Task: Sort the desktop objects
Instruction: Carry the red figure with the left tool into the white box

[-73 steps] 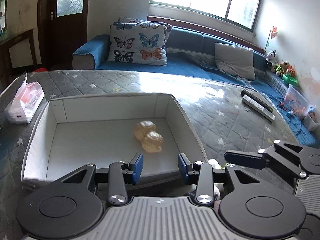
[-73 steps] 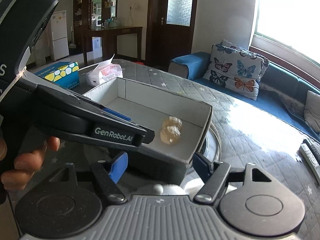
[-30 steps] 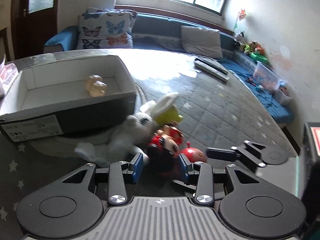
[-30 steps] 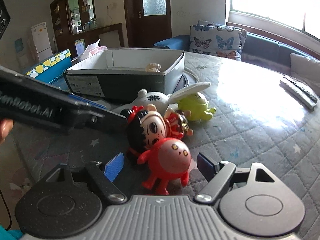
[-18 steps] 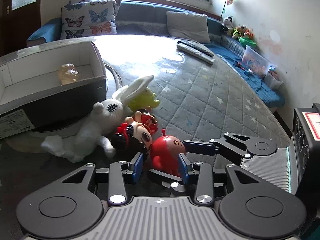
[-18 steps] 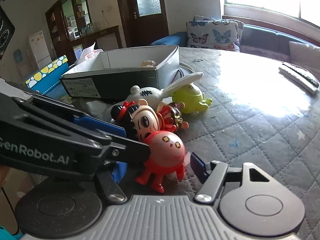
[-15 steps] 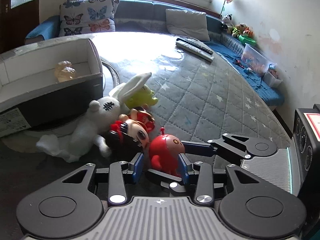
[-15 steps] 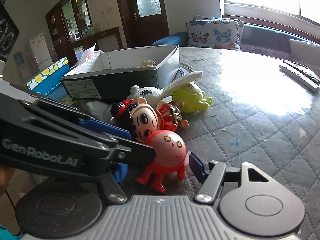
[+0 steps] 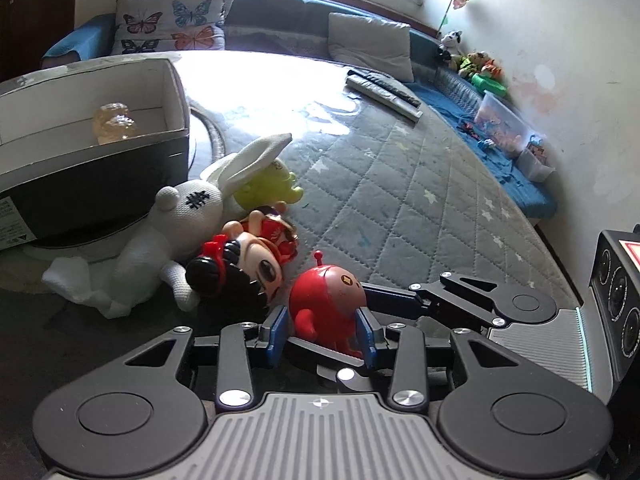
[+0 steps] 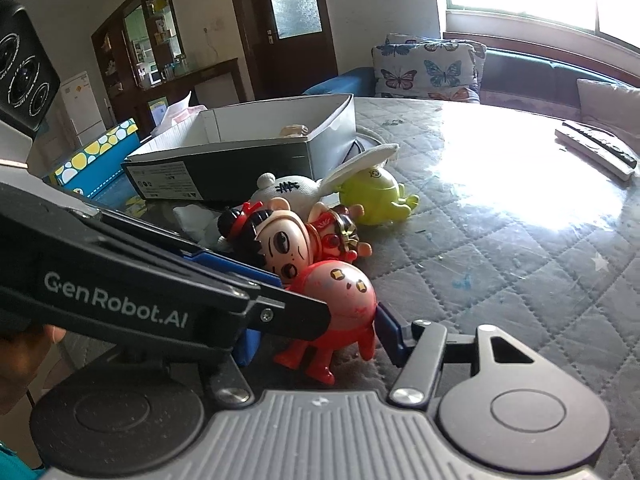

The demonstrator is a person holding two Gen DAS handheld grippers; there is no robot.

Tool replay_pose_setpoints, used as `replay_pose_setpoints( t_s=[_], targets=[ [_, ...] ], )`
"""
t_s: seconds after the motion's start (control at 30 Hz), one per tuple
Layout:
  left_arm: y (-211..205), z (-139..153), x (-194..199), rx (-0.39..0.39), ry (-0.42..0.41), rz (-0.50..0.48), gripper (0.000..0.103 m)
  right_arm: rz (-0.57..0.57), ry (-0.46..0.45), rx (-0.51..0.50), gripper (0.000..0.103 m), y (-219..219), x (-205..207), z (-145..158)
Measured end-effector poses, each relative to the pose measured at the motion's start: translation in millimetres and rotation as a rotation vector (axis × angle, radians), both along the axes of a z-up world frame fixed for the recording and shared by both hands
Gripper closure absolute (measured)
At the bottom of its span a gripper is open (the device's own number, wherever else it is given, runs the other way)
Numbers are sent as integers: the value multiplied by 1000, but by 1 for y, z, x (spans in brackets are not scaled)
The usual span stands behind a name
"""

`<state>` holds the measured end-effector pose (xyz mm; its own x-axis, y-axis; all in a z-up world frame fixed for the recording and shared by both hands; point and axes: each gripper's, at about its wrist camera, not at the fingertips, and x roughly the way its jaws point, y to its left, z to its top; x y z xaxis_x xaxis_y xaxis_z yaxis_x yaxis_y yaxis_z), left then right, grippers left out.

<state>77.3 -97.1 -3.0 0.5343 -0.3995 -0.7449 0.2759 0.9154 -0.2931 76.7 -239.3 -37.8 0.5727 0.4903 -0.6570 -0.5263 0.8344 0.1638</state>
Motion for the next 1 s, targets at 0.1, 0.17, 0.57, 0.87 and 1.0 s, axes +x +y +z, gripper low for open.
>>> replay_pose_setpoints(
  t_s=[0.1,0.17,0.57,0.87,1.0],
  targets=[
    [1,7,-2,-11,-20,-8,67,-3,-12,-13,43,1,-3,5],
    [4,13,-2,-19,-40,-5,67,0,-31,-17,43,3,-3,13],
    [62,67,26,-54,-165,140,67,110,-173,-27,43,58,40,66],
    [131,75,86,-57,-135,273,67,232,-161,-15,43,135,116,74],
    [162,65,118,-66,-85,313,68,268,-103,-10,43,164,151,64]
  ],
)
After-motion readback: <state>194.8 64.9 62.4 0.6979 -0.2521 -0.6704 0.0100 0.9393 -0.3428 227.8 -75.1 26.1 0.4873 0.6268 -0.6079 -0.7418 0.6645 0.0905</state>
